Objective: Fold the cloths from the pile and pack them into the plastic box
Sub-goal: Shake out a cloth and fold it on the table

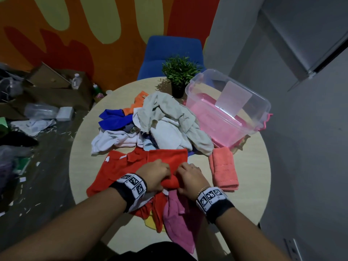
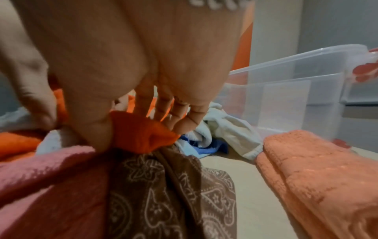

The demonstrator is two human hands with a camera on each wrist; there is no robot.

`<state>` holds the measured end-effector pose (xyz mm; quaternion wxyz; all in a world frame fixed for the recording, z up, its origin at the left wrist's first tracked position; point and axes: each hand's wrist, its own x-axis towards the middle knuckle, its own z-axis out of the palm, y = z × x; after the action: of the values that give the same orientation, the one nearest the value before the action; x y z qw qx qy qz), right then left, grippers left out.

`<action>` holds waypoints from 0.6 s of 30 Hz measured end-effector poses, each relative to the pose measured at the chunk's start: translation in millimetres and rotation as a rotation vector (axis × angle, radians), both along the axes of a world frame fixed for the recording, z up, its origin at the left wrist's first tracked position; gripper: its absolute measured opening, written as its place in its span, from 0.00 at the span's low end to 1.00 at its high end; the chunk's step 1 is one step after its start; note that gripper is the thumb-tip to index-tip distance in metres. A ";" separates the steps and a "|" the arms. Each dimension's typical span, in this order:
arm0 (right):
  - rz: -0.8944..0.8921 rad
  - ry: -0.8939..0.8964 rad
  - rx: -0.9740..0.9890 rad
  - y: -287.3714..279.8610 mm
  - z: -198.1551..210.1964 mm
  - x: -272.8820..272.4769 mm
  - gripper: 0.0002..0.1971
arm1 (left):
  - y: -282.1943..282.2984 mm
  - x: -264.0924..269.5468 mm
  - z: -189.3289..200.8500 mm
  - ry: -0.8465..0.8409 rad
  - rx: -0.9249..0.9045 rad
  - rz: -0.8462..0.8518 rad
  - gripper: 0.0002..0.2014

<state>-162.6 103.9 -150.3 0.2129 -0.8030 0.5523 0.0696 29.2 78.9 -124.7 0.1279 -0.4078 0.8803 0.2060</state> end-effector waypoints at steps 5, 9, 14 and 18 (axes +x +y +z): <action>-0.043 -0.116 -0.092 -3.9 14.8 -1.4 0.13 | -5.6 8.4 20.7 0.200 0.035 0.071 0.03; -0.066 -0.204 -0.006 1.8 28.7 -4.7 0.08 | 1.4 12.4 33.7 0.229 0.104 0.095 0.05; -0.023 -0.154 0.187 15.6 11.7 -4.4 0.21 | 6.0 16.0 14.8 0.175 0.171 0.084 0.07; -0.223 -0.365 0.083 12.5 10.4 -12.1 0.15 | -7.1 21.5 8.9 0.337 0.134 0.276 0.05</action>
<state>-174.7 116.4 -139.9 0.3487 -0.7267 0.5866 -0.0782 50.7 71.8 -115.7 -0.0233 -0.4750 0.8093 0.3448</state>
